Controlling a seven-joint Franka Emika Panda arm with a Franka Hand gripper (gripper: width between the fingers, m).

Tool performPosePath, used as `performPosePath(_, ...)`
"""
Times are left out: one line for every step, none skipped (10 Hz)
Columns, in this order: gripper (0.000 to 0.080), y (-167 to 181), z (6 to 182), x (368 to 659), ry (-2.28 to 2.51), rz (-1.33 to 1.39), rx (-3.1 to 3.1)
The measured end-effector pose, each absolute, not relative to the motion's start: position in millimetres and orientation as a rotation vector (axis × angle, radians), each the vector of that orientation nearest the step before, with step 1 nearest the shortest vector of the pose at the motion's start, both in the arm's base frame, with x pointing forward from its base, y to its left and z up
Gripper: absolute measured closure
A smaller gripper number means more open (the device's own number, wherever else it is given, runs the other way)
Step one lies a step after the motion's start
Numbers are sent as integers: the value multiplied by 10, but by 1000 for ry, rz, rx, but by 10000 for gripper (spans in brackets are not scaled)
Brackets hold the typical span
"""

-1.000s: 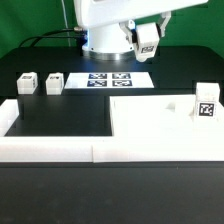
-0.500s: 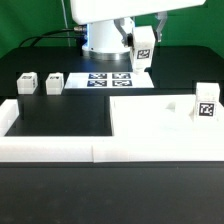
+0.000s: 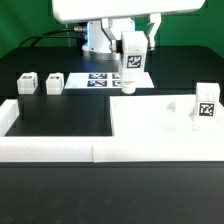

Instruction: Assemble square table

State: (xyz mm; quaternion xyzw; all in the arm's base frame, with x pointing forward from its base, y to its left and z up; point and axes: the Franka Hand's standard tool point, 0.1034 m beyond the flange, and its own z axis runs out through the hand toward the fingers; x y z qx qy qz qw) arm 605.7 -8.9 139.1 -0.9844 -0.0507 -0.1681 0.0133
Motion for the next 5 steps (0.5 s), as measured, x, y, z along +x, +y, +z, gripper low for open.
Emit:
performPosePath(509,-71,1368,6030,-159,-492,-3065)
performPosePath(509,-76,1367,6031,-158,-494,-3066)
performPosePath(509,-85,1346,6023,-159,-490,-3067)
performPosePath(509,-131,1283,6006,-154,-478,-3070)
performPosePath(509,-184,1218,6016,-142,-463,-3071)
